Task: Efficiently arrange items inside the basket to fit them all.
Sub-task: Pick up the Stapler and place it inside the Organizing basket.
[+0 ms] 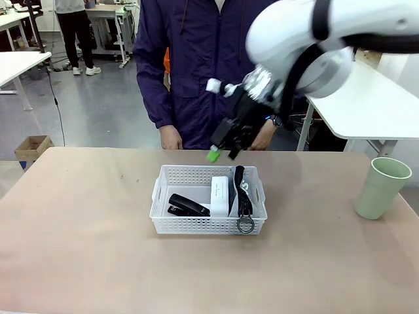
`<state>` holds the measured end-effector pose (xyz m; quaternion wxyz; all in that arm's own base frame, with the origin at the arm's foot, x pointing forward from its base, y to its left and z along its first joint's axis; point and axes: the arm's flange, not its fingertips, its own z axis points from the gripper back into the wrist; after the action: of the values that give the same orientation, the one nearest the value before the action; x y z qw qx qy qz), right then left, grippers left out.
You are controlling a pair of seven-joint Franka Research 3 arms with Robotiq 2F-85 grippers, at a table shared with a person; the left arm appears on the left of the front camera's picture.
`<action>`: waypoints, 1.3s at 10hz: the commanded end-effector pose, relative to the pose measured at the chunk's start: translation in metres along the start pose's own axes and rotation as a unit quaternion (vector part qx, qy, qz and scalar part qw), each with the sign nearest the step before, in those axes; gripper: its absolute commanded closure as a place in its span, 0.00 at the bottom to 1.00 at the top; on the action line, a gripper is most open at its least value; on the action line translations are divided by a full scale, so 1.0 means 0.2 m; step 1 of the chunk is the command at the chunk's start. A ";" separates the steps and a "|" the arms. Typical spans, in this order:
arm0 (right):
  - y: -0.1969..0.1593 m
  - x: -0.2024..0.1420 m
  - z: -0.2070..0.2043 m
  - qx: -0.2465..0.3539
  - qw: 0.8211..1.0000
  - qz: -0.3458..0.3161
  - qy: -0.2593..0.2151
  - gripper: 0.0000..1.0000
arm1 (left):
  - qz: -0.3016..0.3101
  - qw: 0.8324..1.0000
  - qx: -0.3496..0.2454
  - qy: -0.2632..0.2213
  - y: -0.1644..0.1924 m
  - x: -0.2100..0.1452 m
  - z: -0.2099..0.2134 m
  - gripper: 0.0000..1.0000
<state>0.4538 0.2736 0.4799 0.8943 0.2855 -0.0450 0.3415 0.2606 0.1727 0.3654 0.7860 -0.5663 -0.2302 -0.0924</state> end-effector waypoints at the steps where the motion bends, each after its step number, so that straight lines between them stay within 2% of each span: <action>1: -0.09 -0.39 0.29 0.055 0.997 -0.026 -0.054 0.00 | 0.006 1.000 -0.007 -0.003 -0.02 0.00 0.00 0.00; 3: -0.23 -0.72 0.57 0.101 0.982 -0.086 -0.135 0.00 | 0.006 1.000 -0.007 -0.003 -0.02 0.00 0.00 0.00; 5: -0.38 -1.06 0.78 0.154 0.944 -0.132 -0.259 0.00 | 0.006 1.000 -0.007 -0.003 -0.02 0.00 0.00 0.00; 8: -0.63 -1.44 0.81 0.212 0.877 -0.223 -0.369 0.00 | 0.006 1.000 -0.007 -0.003 -0.02 0.00 0.00 0.00; 9: -0.75 -1.55 0.75 0.240 0.854 -0.201 -0.416 0.00 | 0.006 1.000 -0.007 -0.003 -0.02 0.00 0.00 0.00; 10: -0.83 -1.59 0.69 0.231 0.838 -0.204 -0.450 0.00 | 0.006 1.000 -0.007 -0.003 -0.02 0.00 0.00 0.00; 11: -0.69 -1.50 0.89 0.208 0.874 -0.237 -0.370 0.00 | 0.006 1.000 -0.007 -0.003 -0.02 0.00 0.00 0.00; 13: -0.69 -1.50 0.89 0.208 0.874 -0.237 -0.370 0.00 | 0.006 1.000 -0.007 -0.003 -0.02 0.00 0.00 0.00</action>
<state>0.3428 -0.0869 0.4667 0.7783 0.5776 -0.2459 -0.0144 0.2606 0.1725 0.3653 0.7861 -0.5663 -0.2299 -0.0923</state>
